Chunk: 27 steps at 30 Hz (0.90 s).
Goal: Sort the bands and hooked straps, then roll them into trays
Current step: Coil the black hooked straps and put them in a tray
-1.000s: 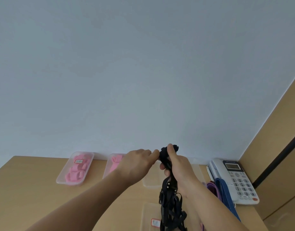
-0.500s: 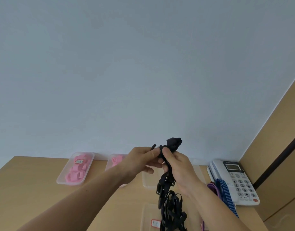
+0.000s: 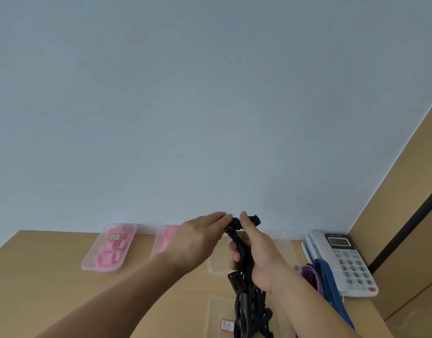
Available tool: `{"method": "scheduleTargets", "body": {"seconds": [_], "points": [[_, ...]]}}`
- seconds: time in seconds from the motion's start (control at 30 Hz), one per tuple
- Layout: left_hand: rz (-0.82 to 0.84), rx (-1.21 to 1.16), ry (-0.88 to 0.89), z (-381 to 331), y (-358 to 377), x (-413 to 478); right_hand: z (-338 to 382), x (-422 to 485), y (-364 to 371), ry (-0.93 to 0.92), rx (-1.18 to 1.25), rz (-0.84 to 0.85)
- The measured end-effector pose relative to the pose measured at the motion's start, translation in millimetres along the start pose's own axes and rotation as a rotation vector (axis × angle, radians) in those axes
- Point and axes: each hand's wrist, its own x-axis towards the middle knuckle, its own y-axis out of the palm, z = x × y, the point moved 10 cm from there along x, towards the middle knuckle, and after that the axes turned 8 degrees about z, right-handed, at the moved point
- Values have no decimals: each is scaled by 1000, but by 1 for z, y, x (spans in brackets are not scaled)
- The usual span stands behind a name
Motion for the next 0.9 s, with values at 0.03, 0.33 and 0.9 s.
{"method": "scheduleTargets", "body": {"seconds": [0.03, 0.33, 0.9], "points": [[-12, 74, 57, -5, 1, -3, 0, 1, -1, -3, 18, -16], [311, -1018, -598, 29, 38, -14, 19, 2, -22, -221, 13, -147], [265, -133, -451, 24, 16, -3, 24, -7, -14, -207, -248, -226]]}}
